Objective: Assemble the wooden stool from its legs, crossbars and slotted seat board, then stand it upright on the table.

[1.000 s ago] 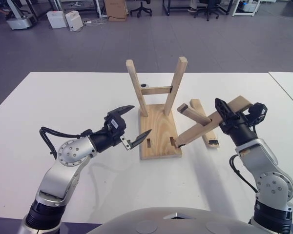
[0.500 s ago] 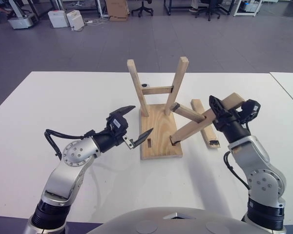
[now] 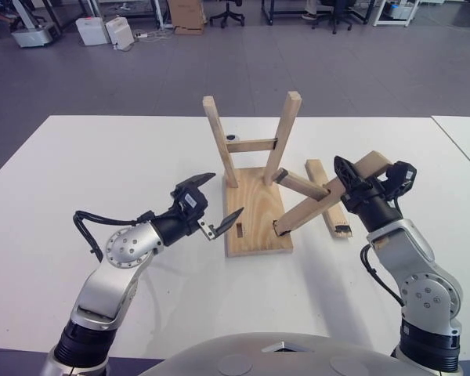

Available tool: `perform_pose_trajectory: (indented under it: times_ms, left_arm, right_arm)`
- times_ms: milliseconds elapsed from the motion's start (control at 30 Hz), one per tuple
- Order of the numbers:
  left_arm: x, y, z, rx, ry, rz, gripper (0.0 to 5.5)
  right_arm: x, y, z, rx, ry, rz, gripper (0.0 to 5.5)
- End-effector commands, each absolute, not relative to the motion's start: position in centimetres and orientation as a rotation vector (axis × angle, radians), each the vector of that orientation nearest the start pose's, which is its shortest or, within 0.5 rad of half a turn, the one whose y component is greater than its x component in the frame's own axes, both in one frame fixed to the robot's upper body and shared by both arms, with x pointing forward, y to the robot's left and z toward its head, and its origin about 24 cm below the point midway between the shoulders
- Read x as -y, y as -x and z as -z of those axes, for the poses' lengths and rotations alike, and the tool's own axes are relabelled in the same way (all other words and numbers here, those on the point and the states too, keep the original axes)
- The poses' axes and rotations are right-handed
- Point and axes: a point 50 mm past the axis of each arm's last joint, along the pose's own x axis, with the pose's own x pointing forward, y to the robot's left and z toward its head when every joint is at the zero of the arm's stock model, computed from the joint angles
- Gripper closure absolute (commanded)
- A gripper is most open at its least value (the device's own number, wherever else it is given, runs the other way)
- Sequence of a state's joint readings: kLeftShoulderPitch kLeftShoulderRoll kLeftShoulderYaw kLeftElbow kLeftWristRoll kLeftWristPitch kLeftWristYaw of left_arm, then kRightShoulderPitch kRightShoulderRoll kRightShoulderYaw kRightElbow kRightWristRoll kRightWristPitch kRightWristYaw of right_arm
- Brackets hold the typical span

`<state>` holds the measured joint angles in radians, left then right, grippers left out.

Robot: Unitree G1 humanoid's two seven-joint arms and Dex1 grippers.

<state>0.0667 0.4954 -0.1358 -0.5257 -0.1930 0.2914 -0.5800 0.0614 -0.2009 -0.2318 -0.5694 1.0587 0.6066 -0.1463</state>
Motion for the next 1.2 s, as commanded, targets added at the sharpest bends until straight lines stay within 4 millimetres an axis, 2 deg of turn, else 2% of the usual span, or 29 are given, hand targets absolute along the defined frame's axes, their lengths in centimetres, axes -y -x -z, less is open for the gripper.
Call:
perform_pose_trajectory:
  times_ms: [33, 267, 433, 500, 600, 667, 733, 900, 1000, 1033, 1200]
  left_arm:
    - [-14.3, -21.3, -11.1, 0.02, -0.33, 0.832, 0.41]
    - [-14.0, -21.4, -11.3, 0.029, -0.328, 0.829, 0.41]
    - [-13.7, -21.4, -11.3, 0.032, -0.322, 0.833, 0.41]
    - [-13.5, -21.4, -11.2, 0.031, -0.321, 0.839, 0.41]
    - [-13.6, -21.4, -11.2, 0.027, -0.322, 0.835, 0.41]
    - [-14.1, -21.3, -11.3, 0.022, -0.323, 0.809, 0.41]
    - [-14.7, -21.1, -11.3, 0.016, -0.324, 0.79, 0.41]
    - [-14.8, -21.1, -11.1, 0.009, -0.329, 0.797, 0.41]
    - [-14.8, -21.3, -10.9, 0.009, -0.339, 0.794, 0.41]
    - [-14.8, -21.3, -10.9, 0.01, -0.342, 0.793, 0.41]
    - [-15.0, -21.5, -10.5, 0.007, -0.342, 0.783, 0.41]
  right_arm:
    - [17.8, -22.1, -11.7, -0.118, -0.603, -0.172, 4.5]
    - [17.4, -23.0, -14.0, -0.005, -0.42, -0.166, 4.5]
    - [16.4, -23.5, -14.3, 0.024, -0.271, -0.239, 4.5]
    - [16.1, -23.6, -13.4, -0.005, -0.191, -0.271, 4.5]
    - [16.0, -23.0, -10.1, -0.138, -0.026, -0.311, 4.5]
    - [16.3, -22.4, -8.2, -0.206, 0.005, -0.303, 4.49]
    - [16.8, -22.3, -7.6, -0.226, -0.007, -0.278, 4.47]
    - [15.9, -23.0, -10.4, -0.114, -0.043, -0.326, 4.47]
    - [15.1, -23.5, -13.8, 0.002, -0.088, -0.382, 4.47]
    - [15.0, -23.6, -15.0, 0.043, -0.119, -0.395, 4.11]
    - [15.6, -23.7, -19.7, 0.233, -0.269, -0.437, 3.23]
